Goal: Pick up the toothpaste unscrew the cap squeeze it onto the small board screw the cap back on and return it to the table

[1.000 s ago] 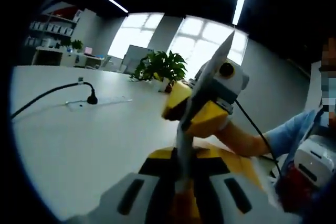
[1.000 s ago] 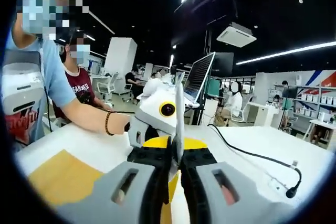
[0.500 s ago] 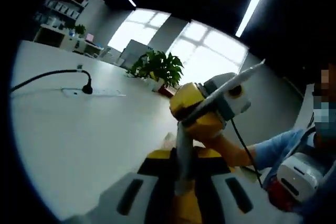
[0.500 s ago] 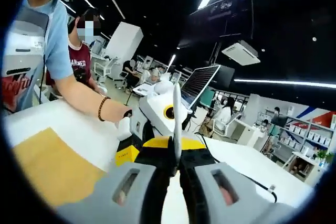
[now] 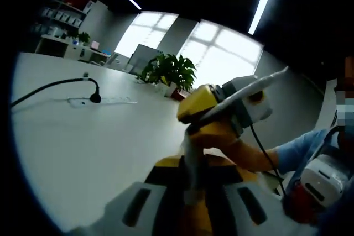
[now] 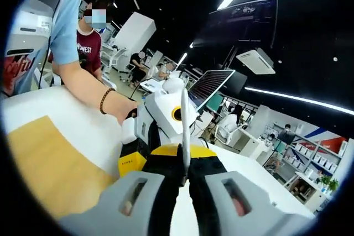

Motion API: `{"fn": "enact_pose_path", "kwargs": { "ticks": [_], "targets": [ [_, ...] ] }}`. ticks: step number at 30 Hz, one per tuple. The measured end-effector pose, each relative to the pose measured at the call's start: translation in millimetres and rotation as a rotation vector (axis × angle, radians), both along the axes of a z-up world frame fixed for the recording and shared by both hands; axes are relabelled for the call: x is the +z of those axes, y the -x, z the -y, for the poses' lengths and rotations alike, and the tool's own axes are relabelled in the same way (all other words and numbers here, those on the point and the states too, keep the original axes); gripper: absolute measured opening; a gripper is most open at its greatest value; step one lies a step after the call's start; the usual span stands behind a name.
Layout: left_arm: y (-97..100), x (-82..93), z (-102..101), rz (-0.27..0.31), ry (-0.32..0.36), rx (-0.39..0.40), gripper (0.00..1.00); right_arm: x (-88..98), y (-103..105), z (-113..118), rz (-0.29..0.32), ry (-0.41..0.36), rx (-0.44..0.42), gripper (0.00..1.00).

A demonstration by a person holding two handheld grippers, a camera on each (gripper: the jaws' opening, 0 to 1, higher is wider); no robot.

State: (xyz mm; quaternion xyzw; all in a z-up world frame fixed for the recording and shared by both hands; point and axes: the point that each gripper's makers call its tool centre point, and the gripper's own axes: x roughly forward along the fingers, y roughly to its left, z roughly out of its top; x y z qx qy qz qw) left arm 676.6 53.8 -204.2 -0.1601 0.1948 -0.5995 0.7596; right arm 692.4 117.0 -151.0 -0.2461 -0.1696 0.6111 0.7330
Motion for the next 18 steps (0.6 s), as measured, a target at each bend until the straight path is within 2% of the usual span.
{"fn": "enact_pose_path", "kwargs": {
  "ticks": [6, 18],
  "targets": [
    [-1.6, 0.8, -0.8, 0.046, 0.002, 0.004, 0.11, -0.2, 0.5, -0.1, -0.019, -0.006, 0.006, 0.03],
    [-3.0, -0.9, -1.8, 0.118, -0.017, 0.004, 0.10, -0.5, 2.8, -0.4, -0.105, -0.030, 0.032, 0.03]
  ]
}}
